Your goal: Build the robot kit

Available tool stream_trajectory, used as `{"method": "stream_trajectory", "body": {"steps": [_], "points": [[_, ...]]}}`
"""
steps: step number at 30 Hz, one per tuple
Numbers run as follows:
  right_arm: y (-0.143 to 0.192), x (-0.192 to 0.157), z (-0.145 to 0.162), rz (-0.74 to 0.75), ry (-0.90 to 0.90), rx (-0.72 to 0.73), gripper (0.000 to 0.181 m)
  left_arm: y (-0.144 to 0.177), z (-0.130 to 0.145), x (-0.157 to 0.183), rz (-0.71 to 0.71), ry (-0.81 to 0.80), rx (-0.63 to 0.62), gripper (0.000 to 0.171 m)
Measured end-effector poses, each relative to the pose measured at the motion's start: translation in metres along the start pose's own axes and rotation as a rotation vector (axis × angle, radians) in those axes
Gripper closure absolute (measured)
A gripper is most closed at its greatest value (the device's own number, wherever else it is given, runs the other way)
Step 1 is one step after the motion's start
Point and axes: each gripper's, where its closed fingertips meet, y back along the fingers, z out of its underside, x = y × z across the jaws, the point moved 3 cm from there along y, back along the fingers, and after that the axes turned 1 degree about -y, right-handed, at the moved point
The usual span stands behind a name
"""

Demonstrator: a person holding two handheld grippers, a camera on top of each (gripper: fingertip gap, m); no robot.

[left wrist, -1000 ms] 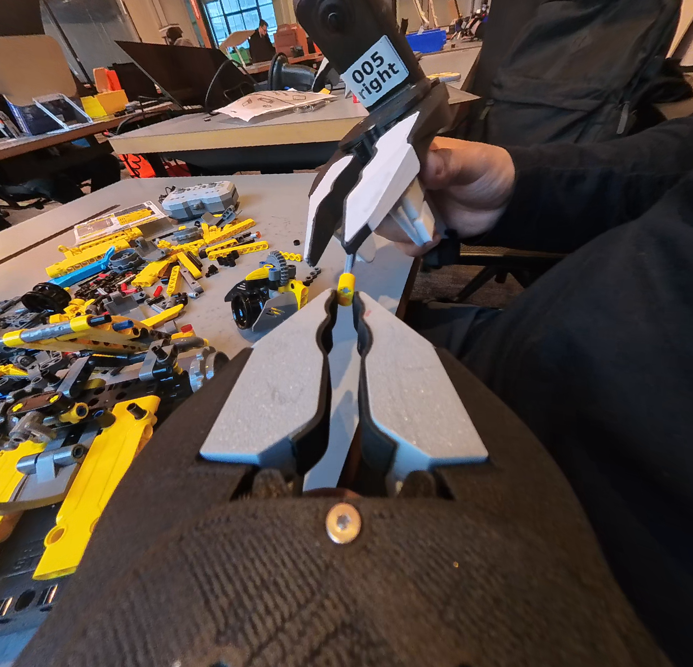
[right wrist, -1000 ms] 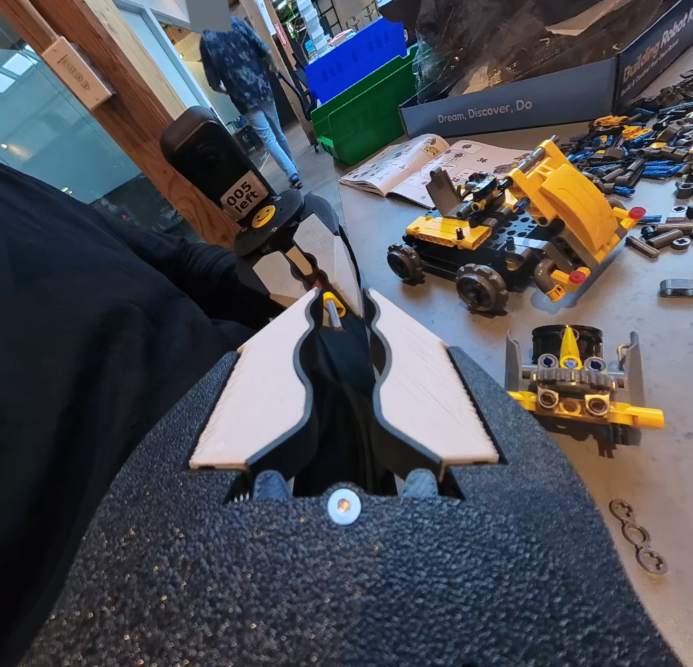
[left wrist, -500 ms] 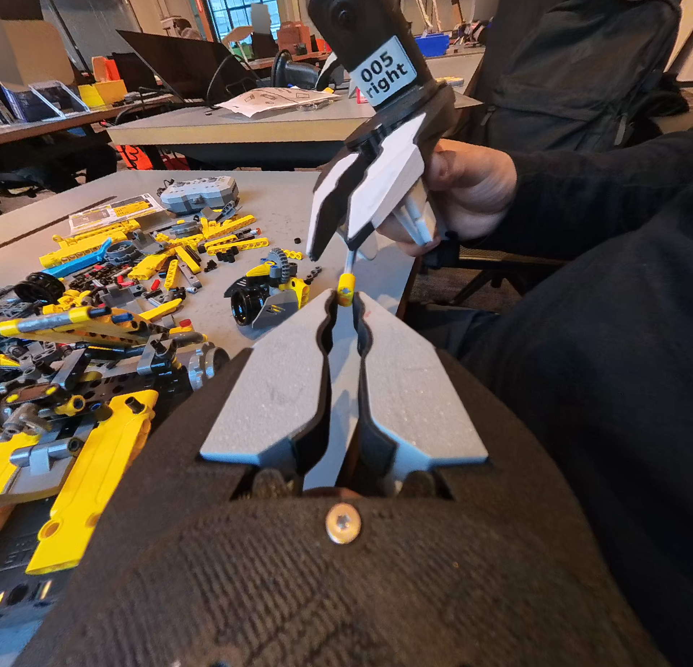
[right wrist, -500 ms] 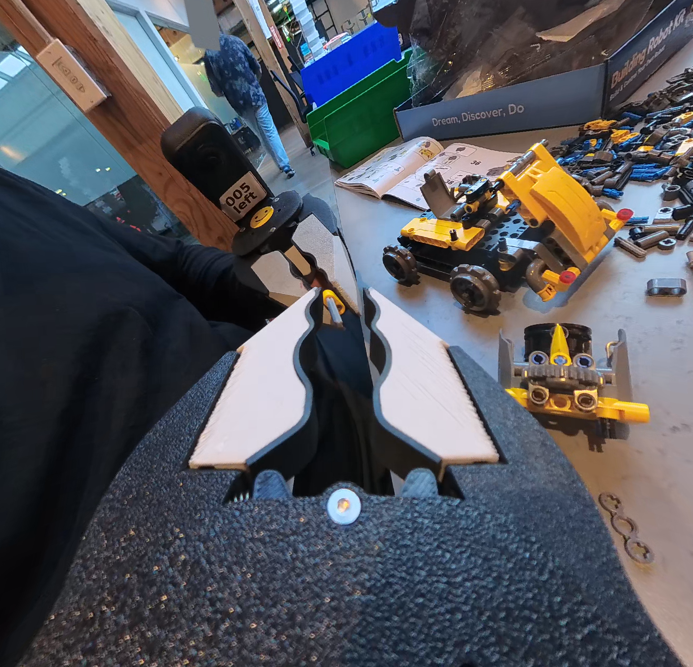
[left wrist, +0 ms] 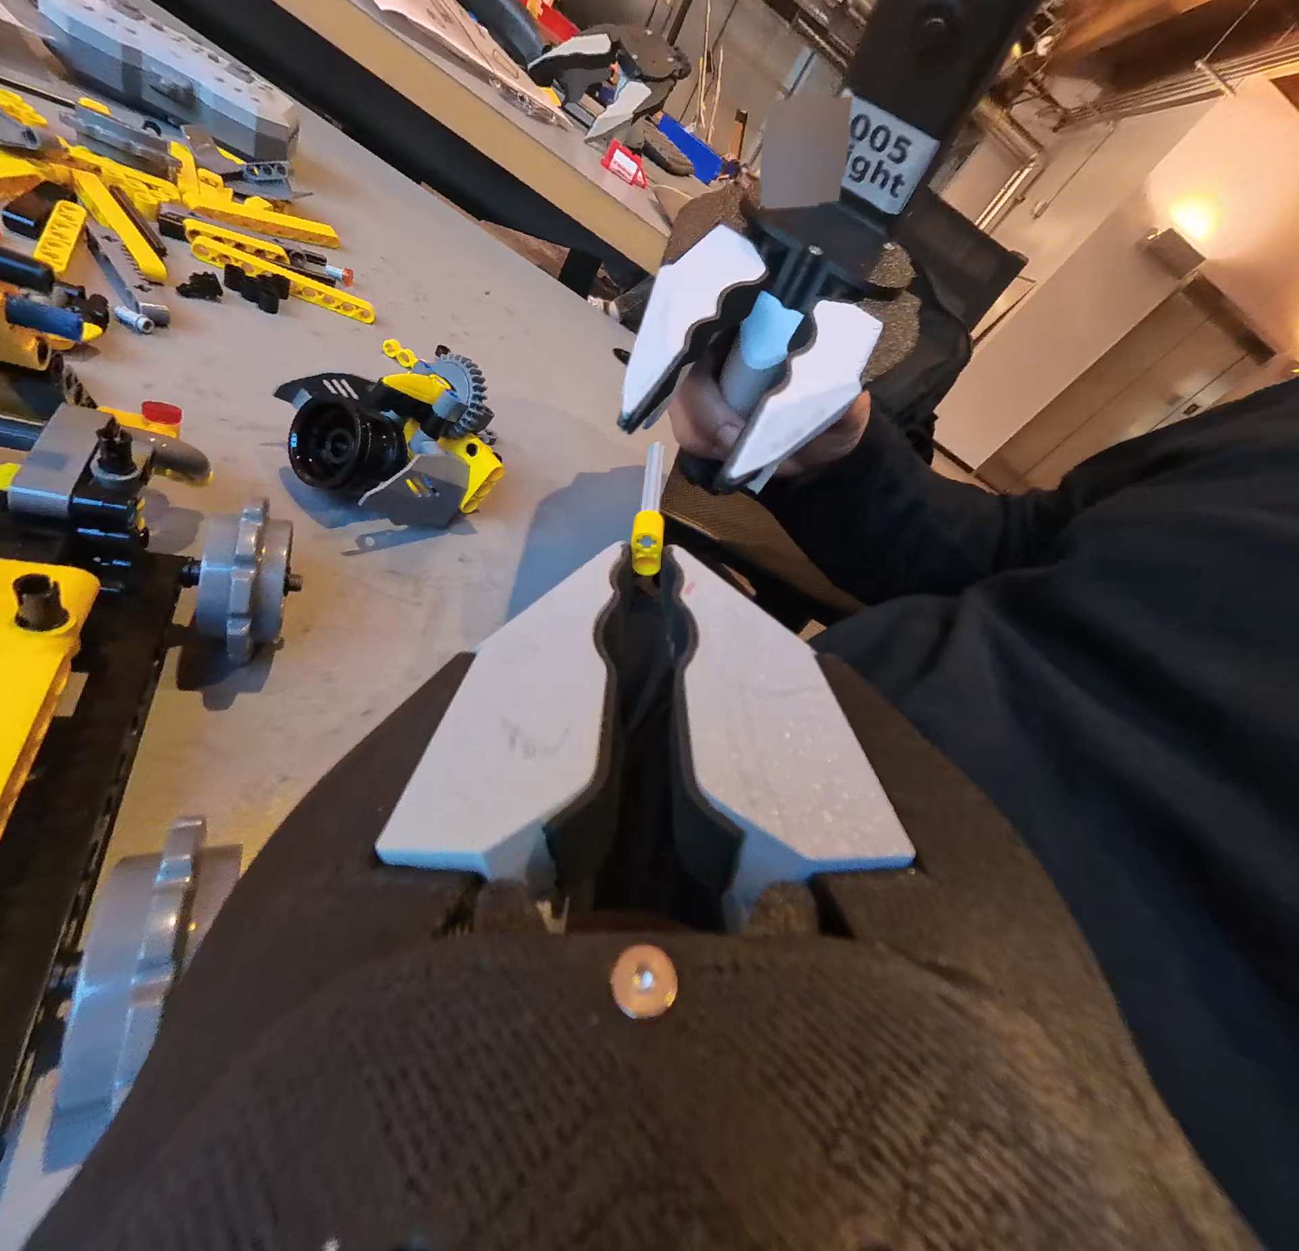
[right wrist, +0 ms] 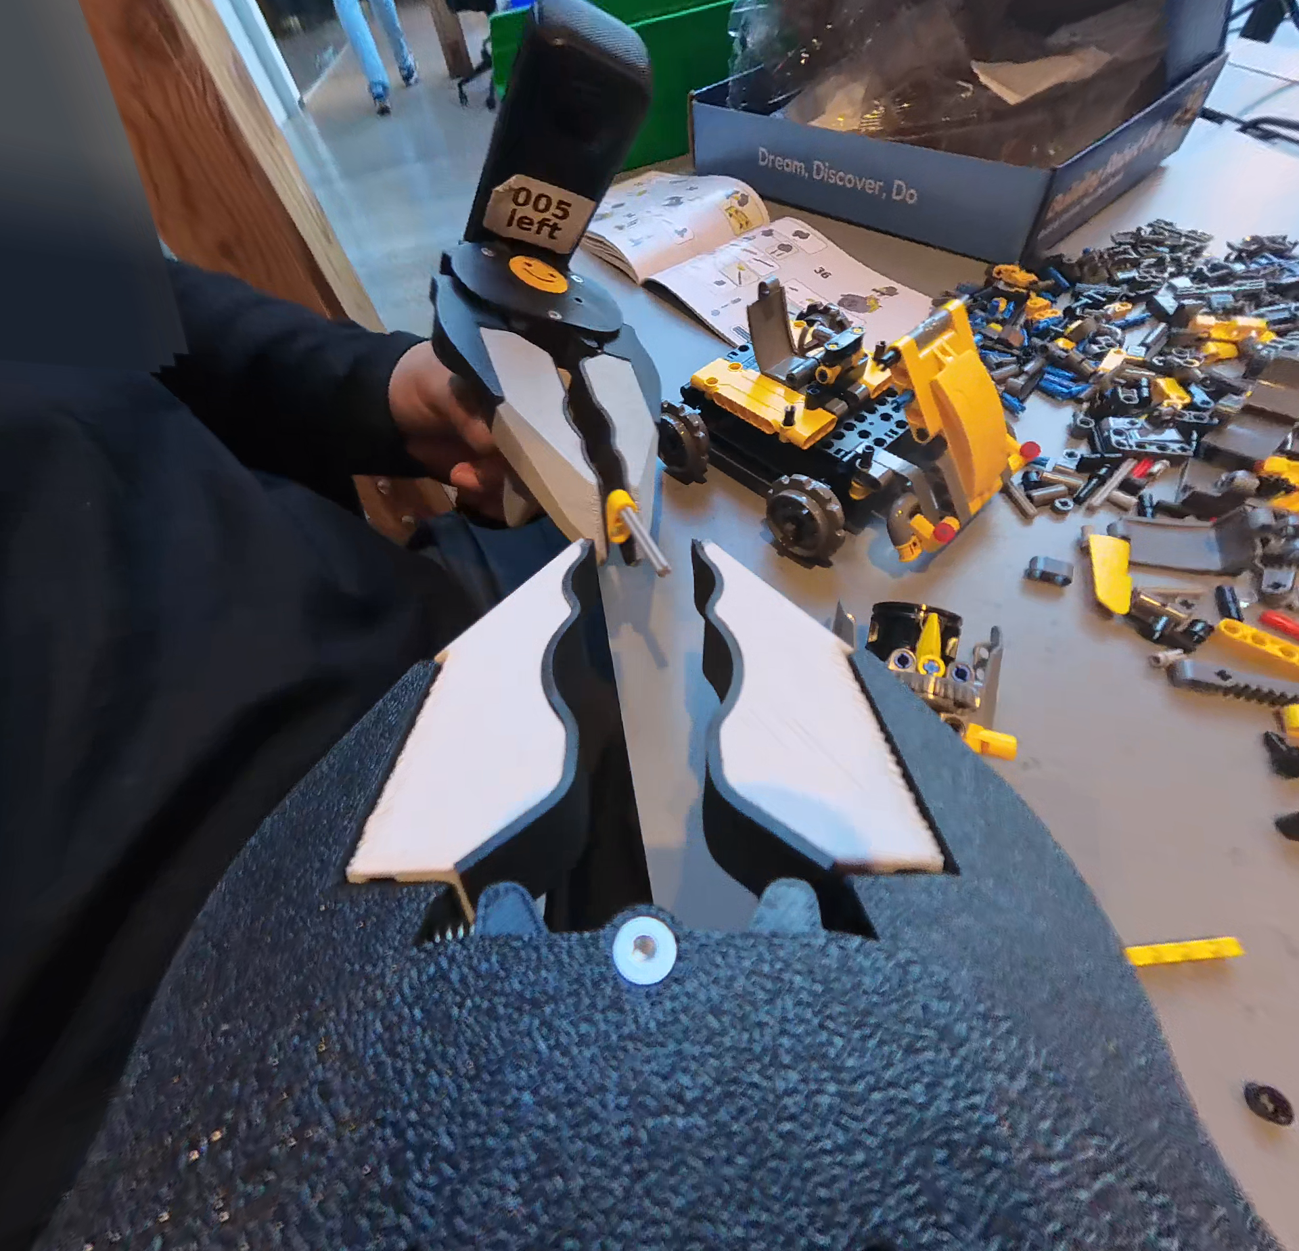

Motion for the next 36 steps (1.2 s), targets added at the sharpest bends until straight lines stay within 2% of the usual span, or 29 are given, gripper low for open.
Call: {"method": "stream_trajectory", "body": {"steps": [10, 15, 19, 22, 24, 26, 28, 33, 36], "points": [[-0.009, -0.008, 0.010, 0.048, 0.165, -0.103, 0.162, -0.004, 0.005, 0.007, 0.035, -0.016, -0.026, 0.167], [-0.010, -0.011, 0.004, -0.012, 0.078, -0.039, 0.164, -0.003, 0.005, 0.007, 0.007, -0.111, -0.028, 0.167], [-0.008, -0.015, 0.000, -0.071, 0.044, 0.008, 0.181, -0.005, 0.006, 0.011, -0.009, -0.207, -0.029, 0.167], [-0.003, -0.015, -0.005, -0.078, 0.018, 0.042, 0.181, -0.003, 0.002, 0.014, -0.011, -0.248, -0.003, 0.167], [0.000, -0.011, -0.007, -0.092, -0.049, 0.058, 0.173, -0.001, -0.001, 0.015, -0.017, -0.284, 0.025, 0.167], [0.001, -0.010, -0.006, -0.151, -0.136, 0.065, 0.162, 0.001, -0.003, 0.015, -0.045, -0.364, 0.036, 0.167], [0.002, -0.014, -0.006, -0.204, -0.187, 0.088, 0.160, 0.001, -0.003, 0.020, -0.057, -0.451, 0.033, 0.167], [-0.002, -0.025, -0.004, -0.278, -0.206, 0.087, 0.163, -0.004, 0.007, 0.029, -0.149, -0.791, -0.032, 0.167], [-0.004, -0.028, 0.001, -0.271, -0.185, 0.050, 0.168, -0.003, 0.008, 0.030, -0.188, -0.882, -0.047, 0.167]]}}
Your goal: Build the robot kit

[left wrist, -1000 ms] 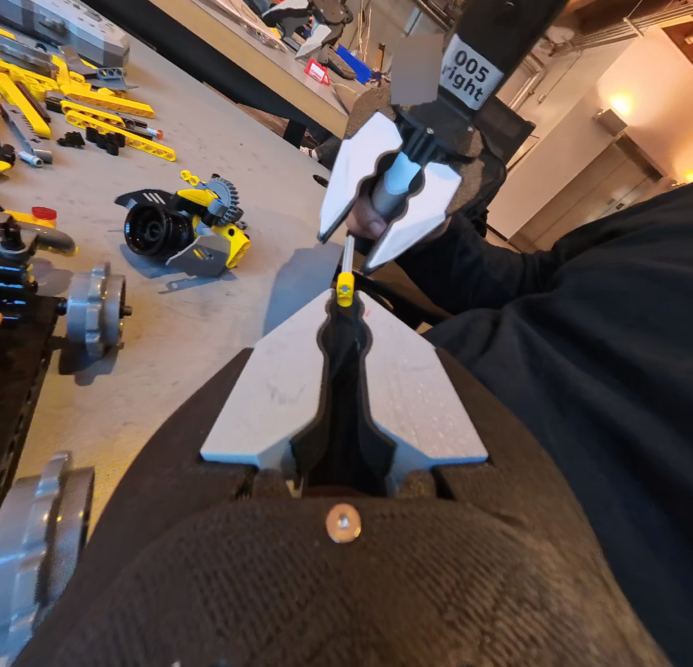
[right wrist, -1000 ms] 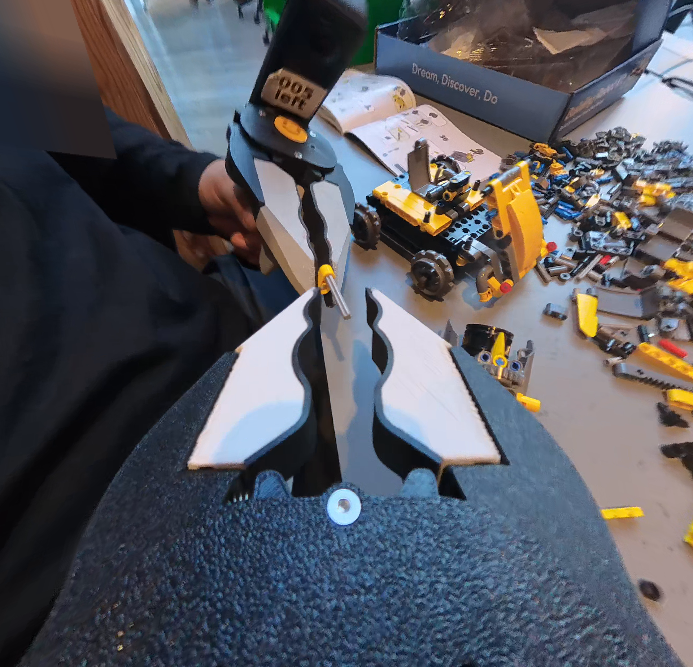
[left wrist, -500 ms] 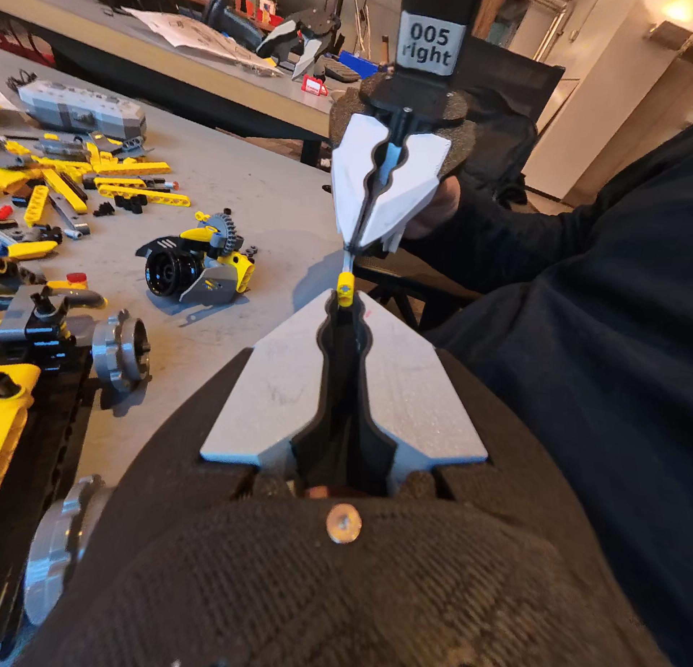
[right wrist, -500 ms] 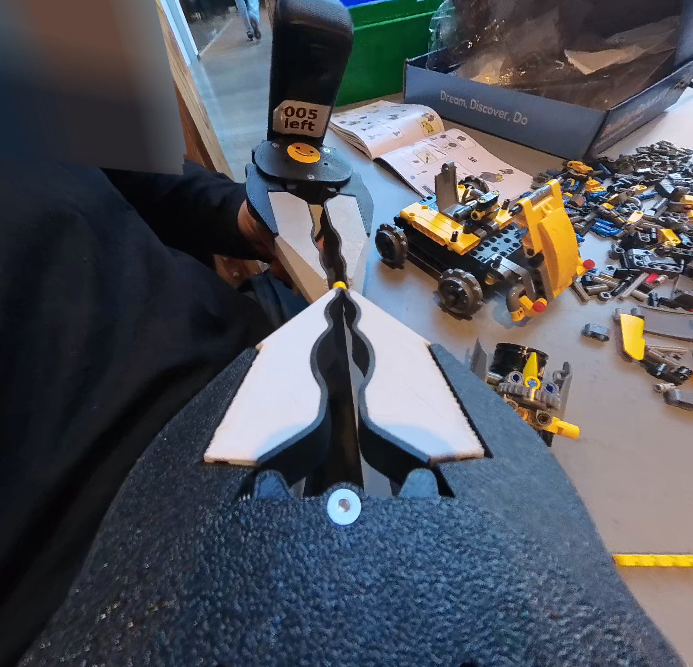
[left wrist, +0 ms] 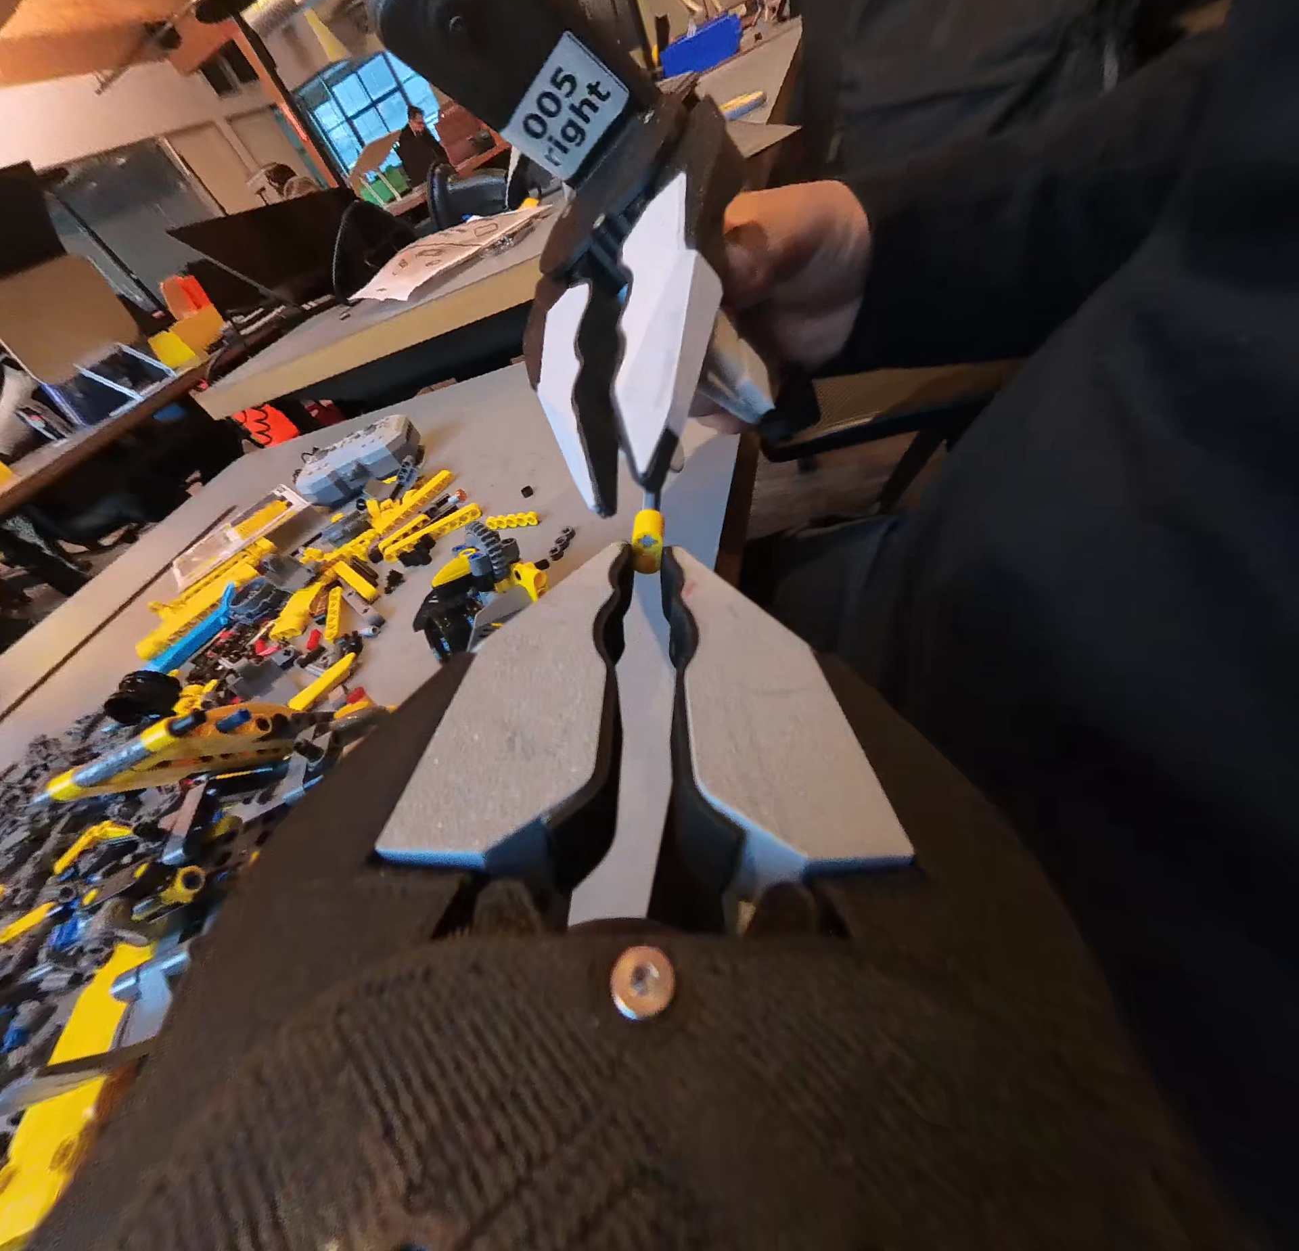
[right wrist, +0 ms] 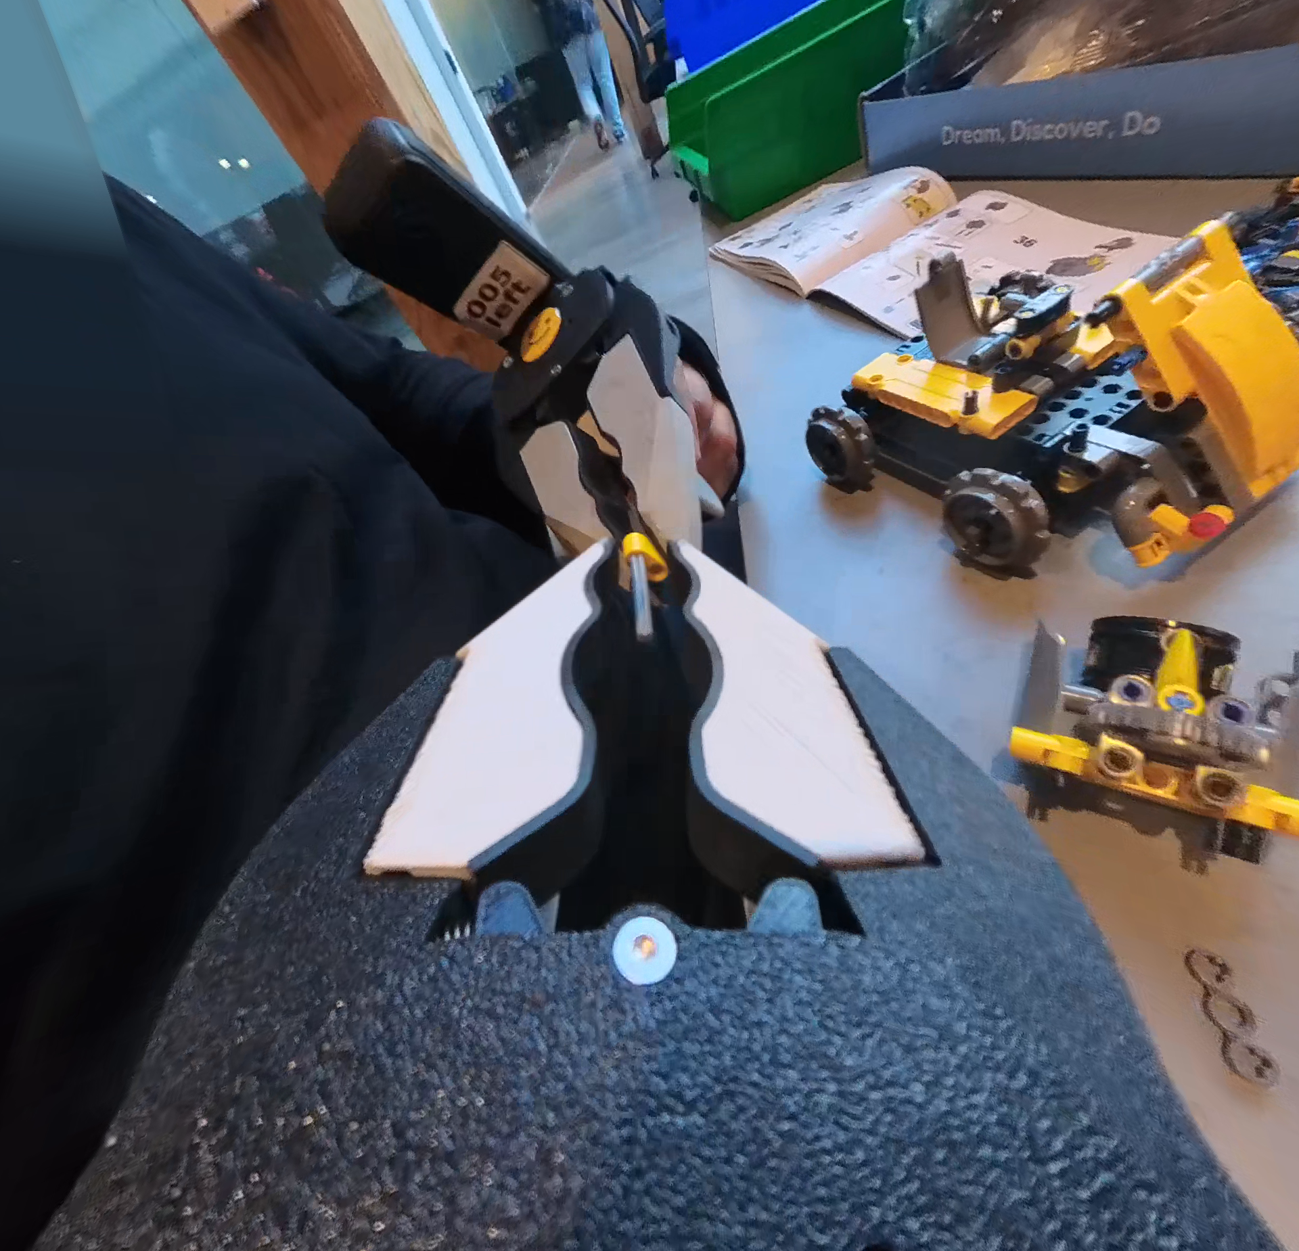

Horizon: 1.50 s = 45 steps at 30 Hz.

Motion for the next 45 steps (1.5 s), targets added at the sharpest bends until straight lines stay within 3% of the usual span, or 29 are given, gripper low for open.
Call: {"method": "stream_trajectory", "body": {"steps": [5, 13, 17, 27, 34, 39, 45], "points": [[0.007, 0.010, -0.001, 0.081, 0.020, -0.023, 0.164, 0.003, 0.003, 0.001, 0.016, -0.036, -0.010, 0.167], [-0.001, -0.005, 0.008, 0.000, 0.037, -0.126, 0.164, 0.004, -0.001, 0.001, -0.016, -0.153, -0.006, 0.167], [-0.004, -0.006, 0.015, 0.011, 0.065, -0.170, 0.177, 0.004, 0.001, 0.002, -0.022, -0.187, -0.016, 0.167], [-0.002, -0.011, 0.019, -0.039, -0.003, -0.146, 0.176, 0.001, 0.003, 0.008, -0.035, -0.285, -0.050, 0.167], [0.004, -0.008, 0.025, 0.024, 0.032, -0.159, 0.178, -0.003, 0.008, 0.009, -0.040, -0.239, -0.090, 0.160], [0.037, 0.007, 0.031, 0.169, 0.053, -0.179, 0.178, -0.005, 0.012, 0.005, -0.043, -0.169, -0.110, 0.142], [0.124, 0.058, 0.045, 0.512, 0.253, -0.341, 0.178, -0.006, 0.014, 0.004, -0.036, -0.135, -0.121, 0.143]]}}
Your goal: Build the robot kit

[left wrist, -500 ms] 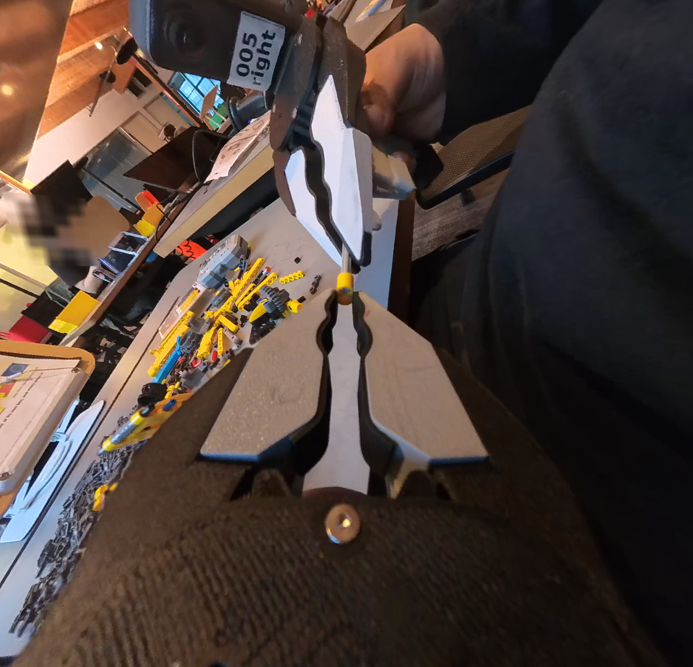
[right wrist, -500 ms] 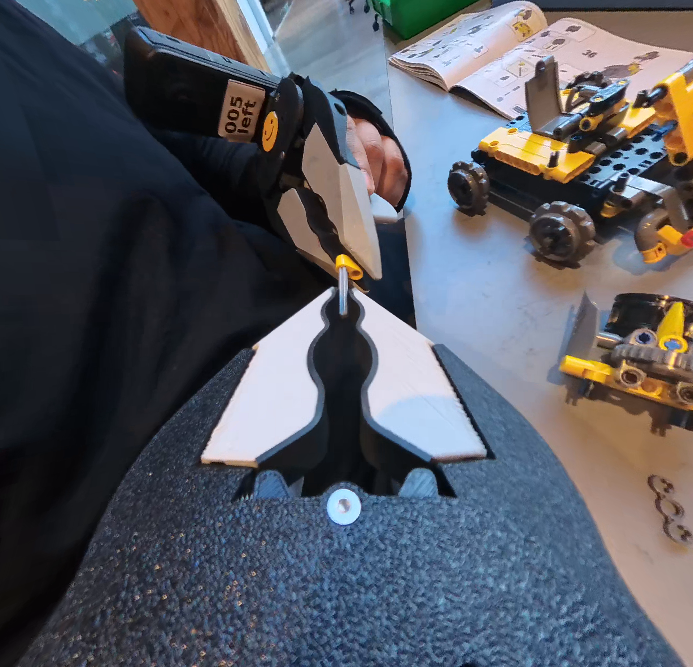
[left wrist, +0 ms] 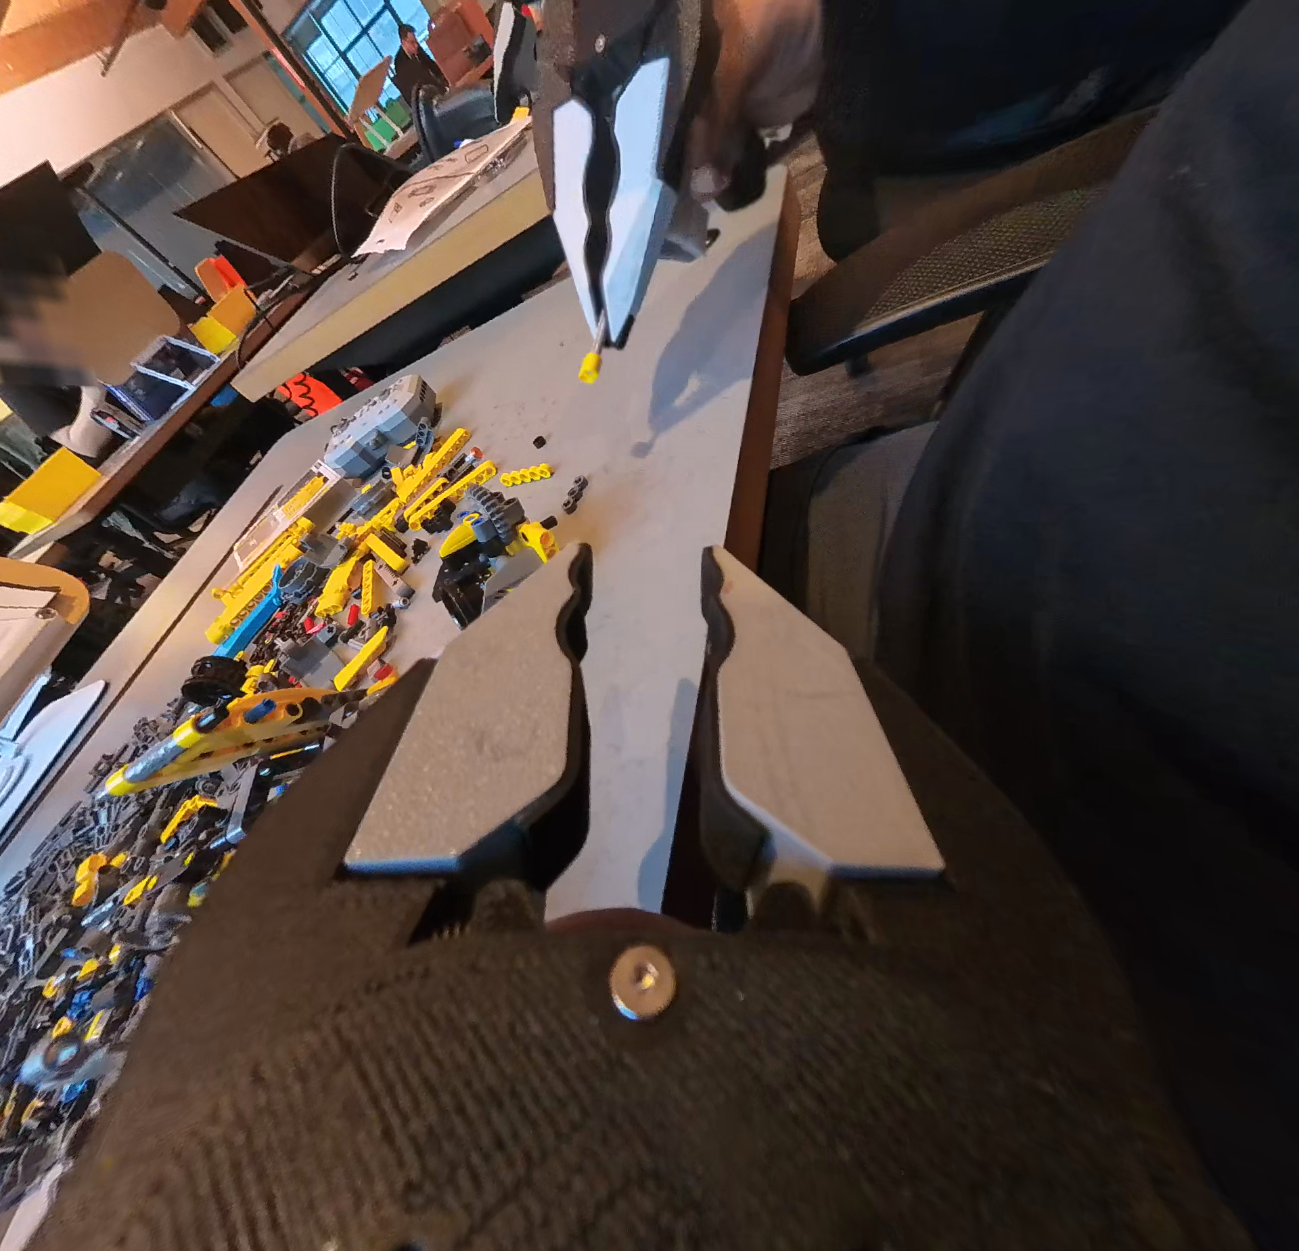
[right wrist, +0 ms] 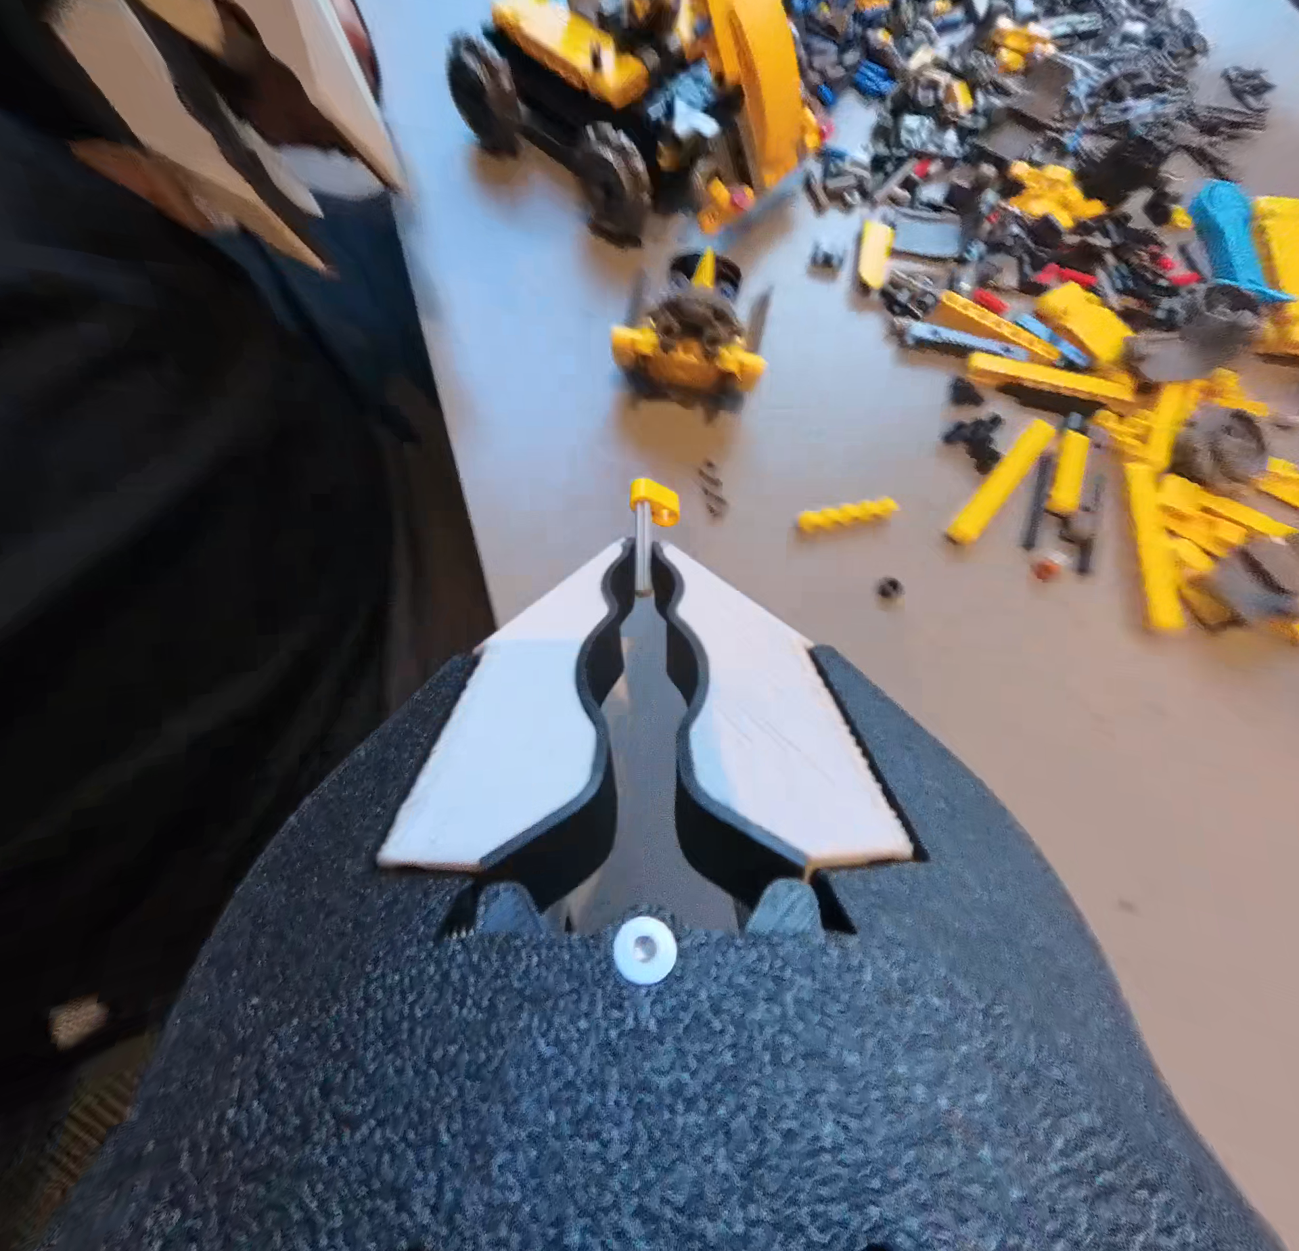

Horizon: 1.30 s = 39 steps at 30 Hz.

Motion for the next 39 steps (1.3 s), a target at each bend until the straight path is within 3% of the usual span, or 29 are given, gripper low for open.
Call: {"method": "stream_trajectory", "body": {"steps": [7, 14, 18, 23, 30, 39], "points": [[-0.003, 0.014, 0.034, 0.089, 0.271, -0.168, 0.177, -0.003, 0.002, 0.002, 0.002, 0.001, -0.020, 0.145], [0.002, 0.016, 0.048, 0.078, 0.229, -0.234, 0.156, -0.003, 0.003, 0.004, 0.022, 0.016, -0.019, 0.146], [0.006, 0.018, 0.031, 0.015, 0.129, -0.143, 0.150, -0.003, 0.004, 0.004, 0.029, 0.021, -0.019, 0.146], [-0.015, 0.047, 0.003, 0.032, 0.015, -0.062, 0.152, -0.003, 0.005, 0.005, 0.034, 0.023, -0.026, 0.146], [-0.051, 0.070, -0.001, -0.033, 0.066, -0.195, 0.141, -0.003, 0.007, 0.006, 0.048, 0.044, -0.029, 0.146], [-0.062, 0.076, 0.004, -0.148, 0.097, -0.288, 0.142, -0.003, 0.007, 0.007, 0.061, 0.047, -0.027, 0.146]]}}
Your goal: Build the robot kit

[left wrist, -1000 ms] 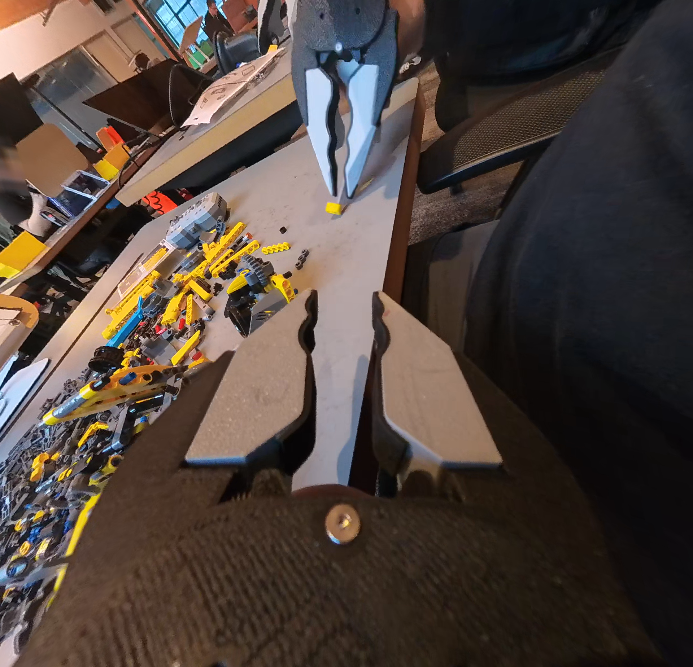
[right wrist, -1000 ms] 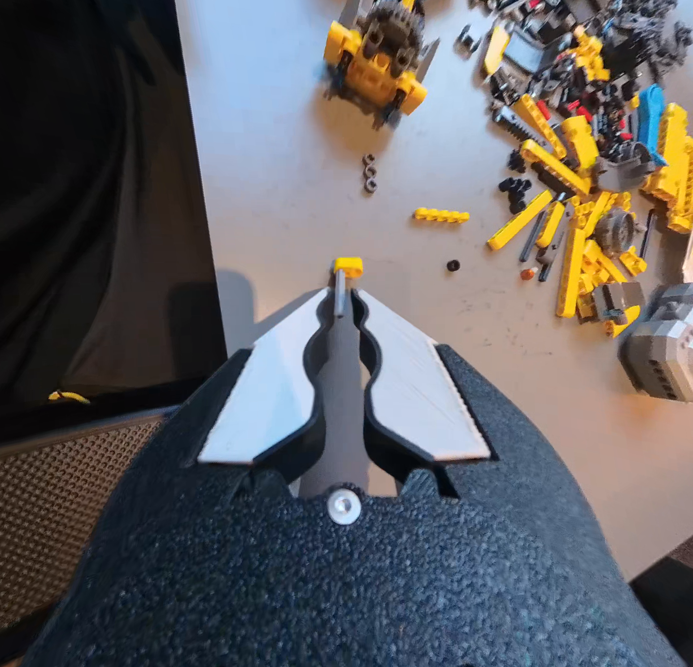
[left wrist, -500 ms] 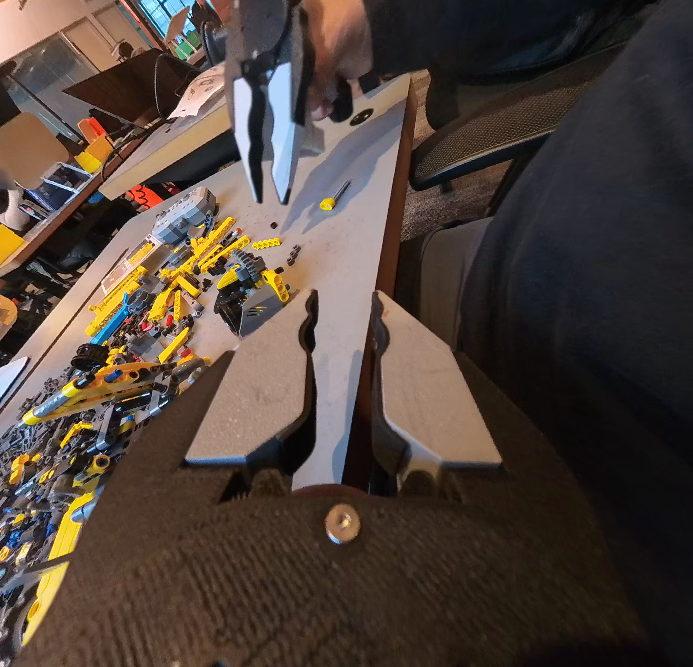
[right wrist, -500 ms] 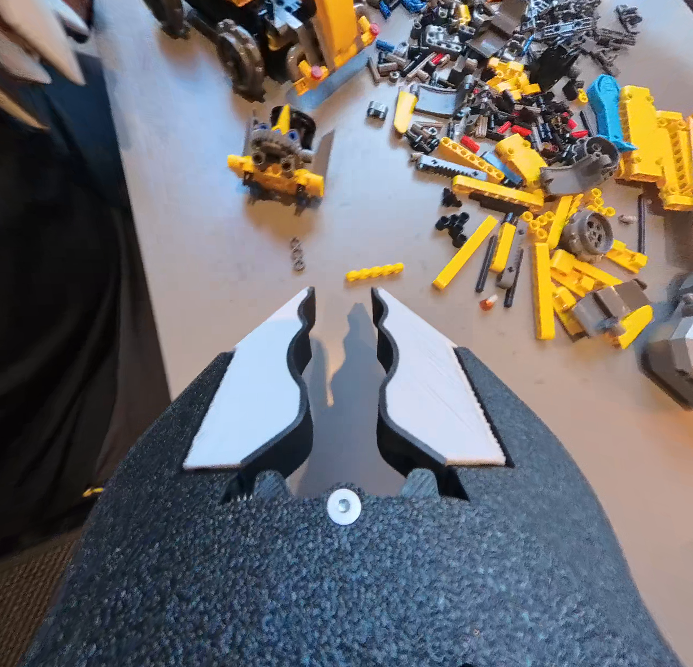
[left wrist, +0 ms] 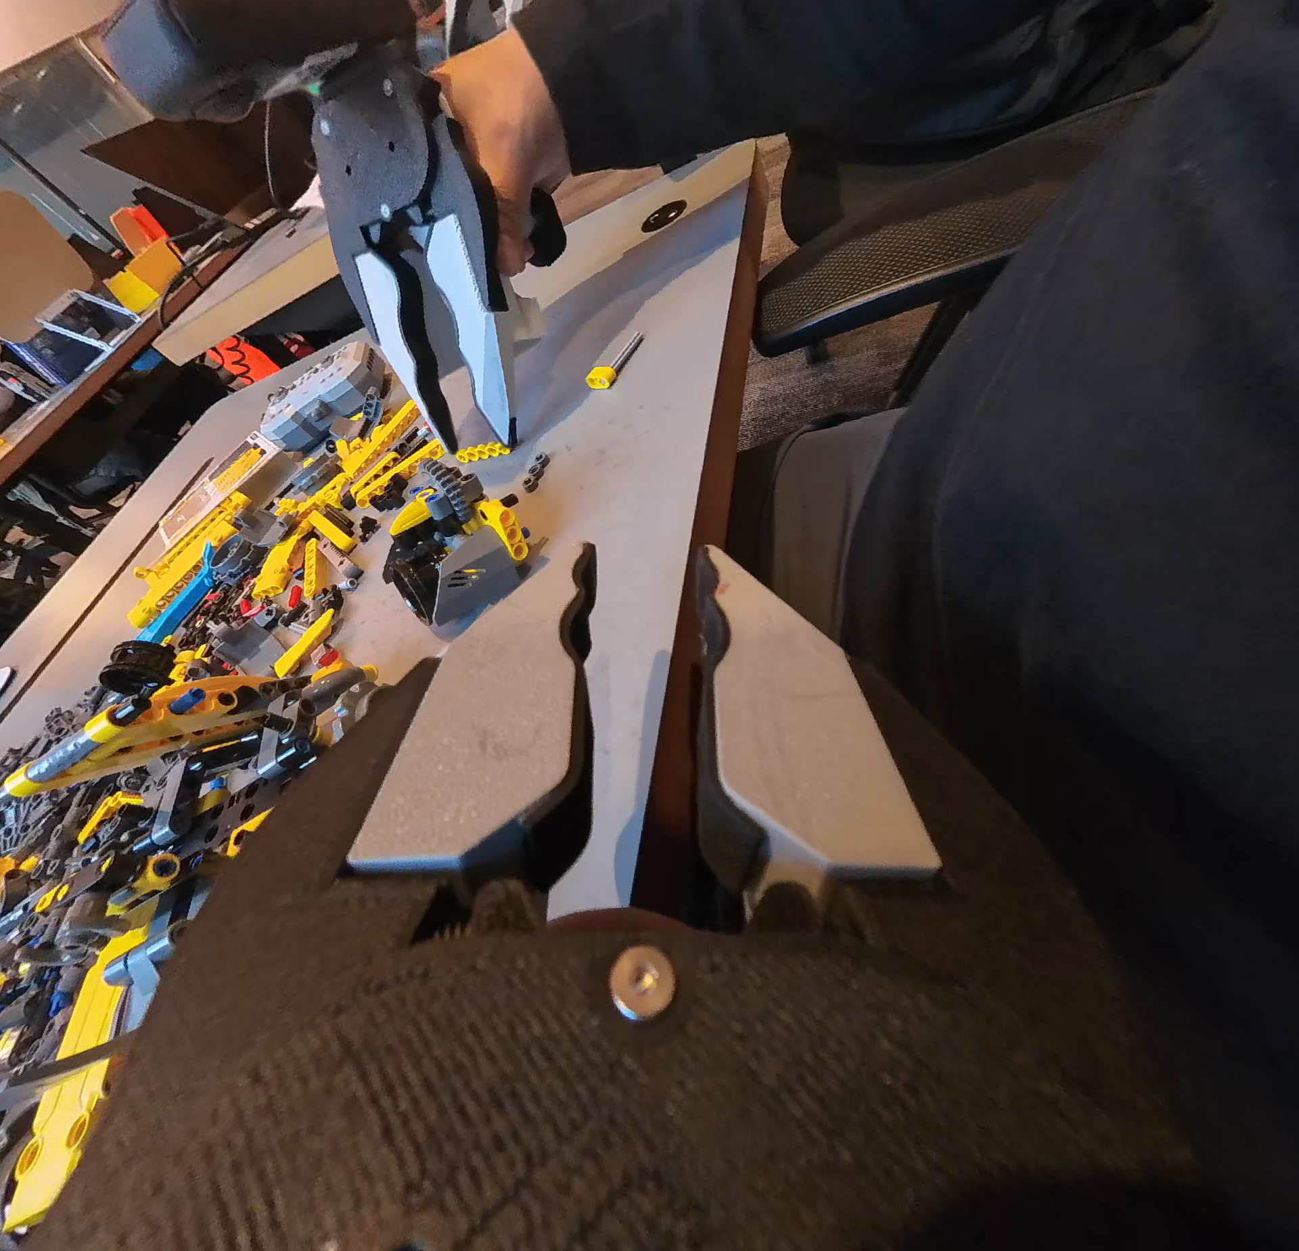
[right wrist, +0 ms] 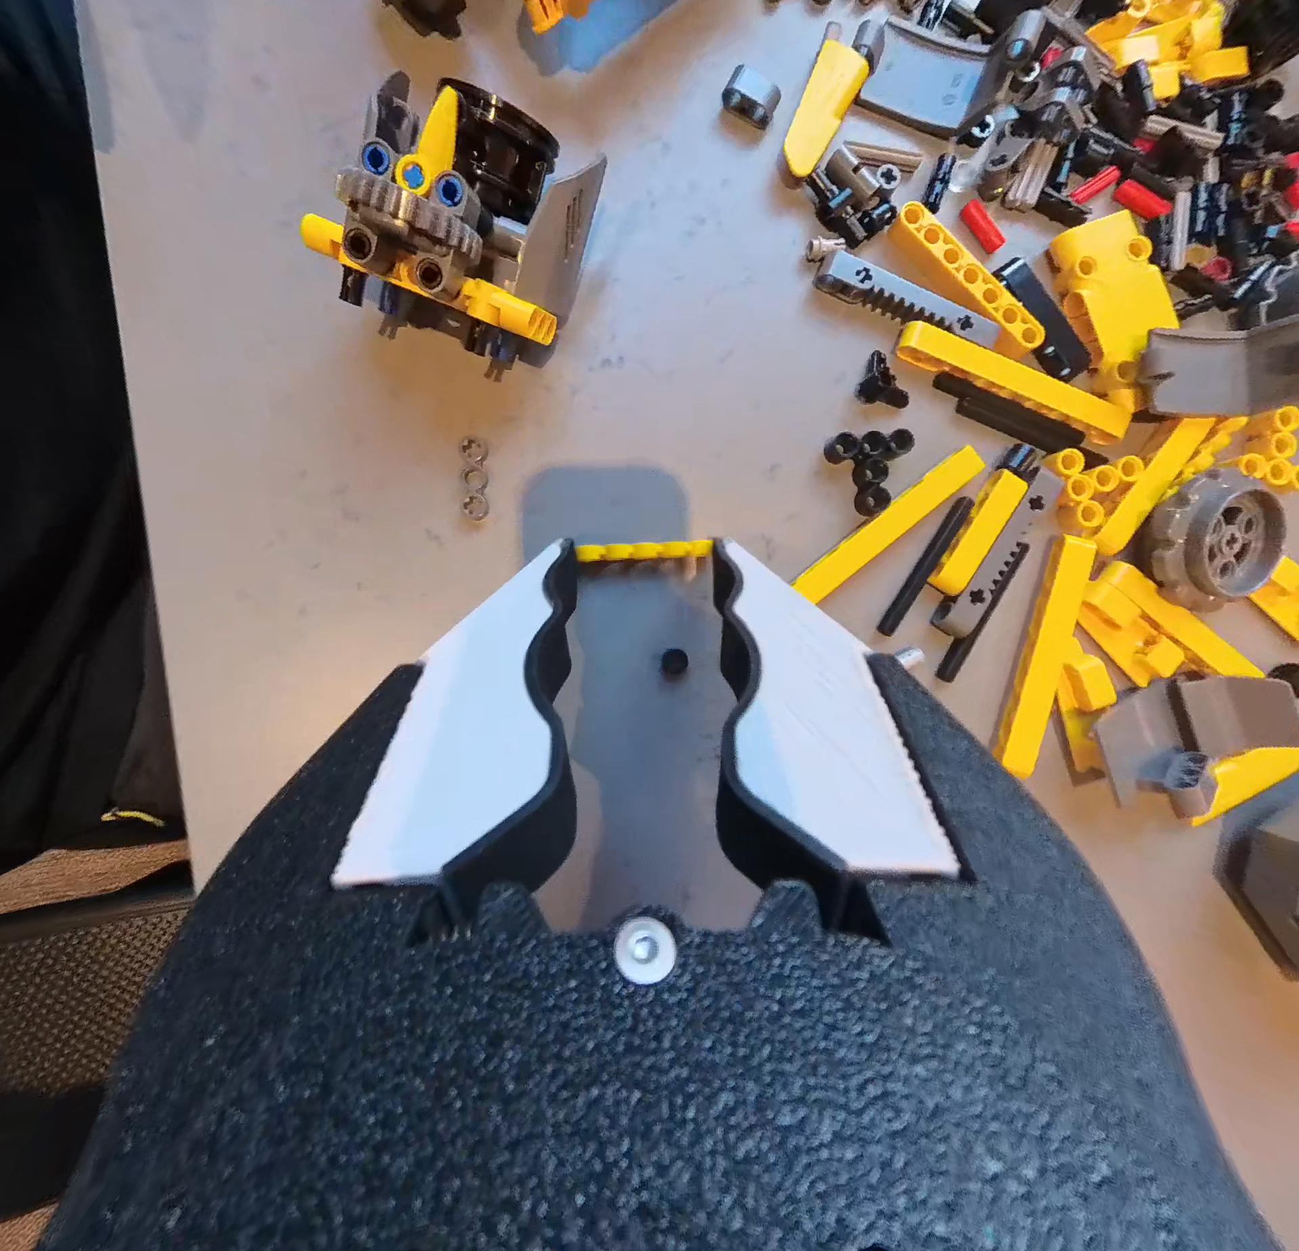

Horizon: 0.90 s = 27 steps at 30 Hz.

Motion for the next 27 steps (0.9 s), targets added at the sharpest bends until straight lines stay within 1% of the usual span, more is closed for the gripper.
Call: {"method": "stream_trajectory", "body": {"steps": [4, 7, 11, 15, 17, 27], "points": [[-0.001, -0.001, -0.001, -0.011, -0.011, 0.006, 0.143, 0.000, 0.000, 0.000, -0.001, 0.001, -0.002, 0.146], [-0.001, -0.008, -0.001, -0.013, -0.018, -0.002, 0.143, -0.001, 0.001, 0.000, 0.000, 0.002, -0.006, 0.146], [-0.001, -0.029, -0.001, -0.006, -0.032, -0.027, 0.144, -0.002, 0.001, 0.002, 0.005, 0.003, -0.007, 0.146], [-0.002, -0.051, -0.002, 0.016, -0.014, -0.050, 0.158, -0.002, 0.001, 0.002, 0.009, 0.004, -0.008, 0.146], [-0.003, -0.059, -0.003, 0.013, -0.023, -0.047, 0.154, -0.002, 0.001, 0.003, 0.011, 0.001, -0.008, 0.146], [0.012, -0.060, -0.006, 0.063, -0.038, 0.004, 0.151, -0.003, 0.002, 0.003, 0.012, -0.001, -0.013, 0.146]]}}
